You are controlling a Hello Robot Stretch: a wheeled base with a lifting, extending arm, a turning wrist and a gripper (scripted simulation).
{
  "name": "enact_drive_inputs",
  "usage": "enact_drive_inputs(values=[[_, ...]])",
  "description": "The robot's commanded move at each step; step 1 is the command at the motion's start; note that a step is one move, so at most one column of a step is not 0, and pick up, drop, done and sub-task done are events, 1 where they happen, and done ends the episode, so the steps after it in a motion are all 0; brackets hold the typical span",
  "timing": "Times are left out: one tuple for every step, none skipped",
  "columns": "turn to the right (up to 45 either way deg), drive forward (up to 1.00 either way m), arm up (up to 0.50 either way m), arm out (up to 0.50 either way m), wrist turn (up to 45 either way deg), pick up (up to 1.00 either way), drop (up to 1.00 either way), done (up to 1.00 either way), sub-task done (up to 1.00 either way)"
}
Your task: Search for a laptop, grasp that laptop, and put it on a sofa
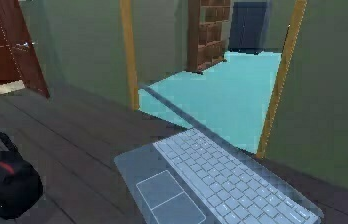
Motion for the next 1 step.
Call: enact_drive_inputs(values=[[45.0, 0.0, 0.0, 0.0, 0.0, 0.0, 0.0, 0.0, 0.0]])
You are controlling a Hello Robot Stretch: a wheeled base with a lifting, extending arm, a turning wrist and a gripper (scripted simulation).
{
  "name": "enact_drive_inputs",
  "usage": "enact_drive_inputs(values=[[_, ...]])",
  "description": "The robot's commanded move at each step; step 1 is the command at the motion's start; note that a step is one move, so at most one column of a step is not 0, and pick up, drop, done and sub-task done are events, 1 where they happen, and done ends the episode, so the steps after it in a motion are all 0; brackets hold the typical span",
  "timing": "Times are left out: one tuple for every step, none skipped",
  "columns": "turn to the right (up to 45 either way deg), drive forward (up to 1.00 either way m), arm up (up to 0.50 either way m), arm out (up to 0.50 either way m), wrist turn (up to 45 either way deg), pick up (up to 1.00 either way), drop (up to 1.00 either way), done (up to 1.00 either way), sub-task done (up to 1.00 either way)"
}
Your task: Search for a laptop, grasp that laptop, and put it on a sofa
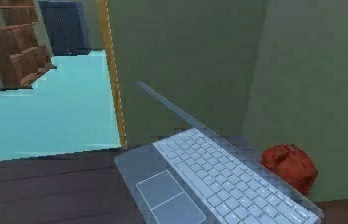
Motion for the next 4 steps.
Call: enact_drive_inputs(values=[[45.0, 0.0, 0.0, 0.0, 0.0, 0.0, 0.0, 0.0, 0.0], [12.0, 0.0, 0.0, 0.0, 0.0, 0.0, 0.0, 0.0, 0.0], [3.0, 0.0, 0.0, 0.0, 0.0, 0.0, 0.0, 0.0, 0.0], [0.0, 0.0, 0.0, 0.48, 0.0, 0.0, 0.0, 0.0, 0.0]])
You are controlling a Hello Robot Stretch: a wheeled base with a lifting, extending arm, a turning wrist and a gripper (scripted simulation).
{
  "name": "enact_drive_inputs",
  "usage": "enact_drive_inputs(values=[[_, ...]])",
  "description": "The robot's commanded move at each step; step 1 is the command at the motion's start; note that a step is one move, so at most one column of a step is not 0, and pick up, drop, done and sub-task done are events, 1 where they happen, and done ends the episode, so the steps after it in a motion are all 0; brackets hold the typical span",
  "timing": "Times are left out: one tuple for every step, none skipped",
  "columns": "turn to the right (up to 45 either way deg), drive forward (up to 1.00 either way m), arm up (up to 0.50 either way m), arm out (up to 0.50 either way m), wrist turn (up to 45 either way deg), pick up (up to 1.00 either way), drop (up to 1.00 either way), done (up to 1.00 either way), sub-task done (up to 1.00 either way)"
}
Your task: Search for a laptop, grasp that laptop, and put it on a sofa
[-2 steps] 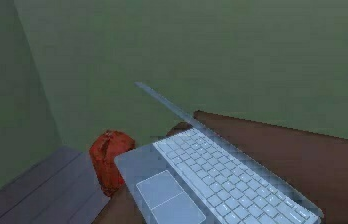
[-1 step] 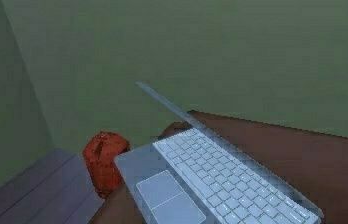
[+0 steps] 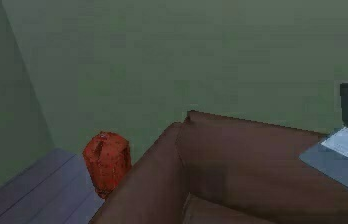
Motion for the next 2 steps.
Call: enact_drive_inputs(values=[[0.0, 0.0, 0.0, 0.0, 39.0, 0.0, 0.0, 0.0, 0.0], [0.0, 0.0, -0.3, 0.0, 0.0, 0.0, 0.0, 0.0, 0.0]])
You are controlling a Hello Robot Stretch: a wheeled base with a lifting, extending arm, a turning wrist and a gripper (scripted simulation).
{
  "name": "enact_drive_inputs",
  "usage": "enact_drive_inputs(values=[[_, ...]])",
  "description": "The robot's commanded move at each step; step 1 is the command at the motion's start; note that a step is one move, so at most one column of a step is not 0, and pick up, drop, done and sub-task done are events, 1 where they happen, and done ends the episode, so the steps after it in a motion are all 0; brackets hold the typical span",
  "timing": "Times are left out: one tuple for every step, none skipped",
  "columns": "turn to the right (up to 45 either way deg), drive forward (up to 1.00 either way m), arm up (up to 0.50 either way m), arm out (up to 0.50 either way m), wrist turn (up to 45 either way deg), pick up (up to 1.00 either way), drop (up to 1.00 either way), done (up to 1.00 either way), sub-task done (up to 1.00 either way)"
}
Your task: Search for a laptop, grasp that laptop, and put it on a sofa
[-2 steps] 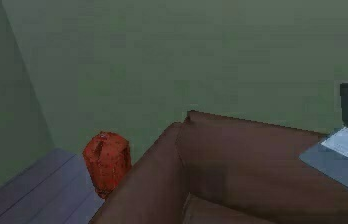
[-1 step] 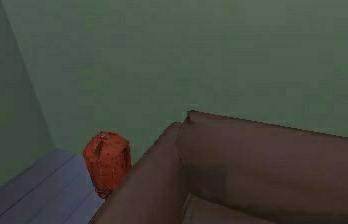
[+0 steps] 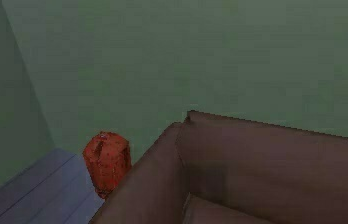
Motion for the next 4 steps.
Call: enact_drive_inputs(values=[[0.0, 0.0, -0.32, 0.0, 0.0, 0.0, 0.0, 0.0, 0.0], [0.0, 0.0, 0.0, 0.0, 0.0, 0.0, 1.0, 0.0, 0.0], [0.0, 0.0, 0.1, 0.0, 0.0, 0.0, 0.0, 0.0, 0.0], [0.0, 0.0, 0.0, -0.08, 0.0, 0.0, 0.0, 0.0, 0.0]])
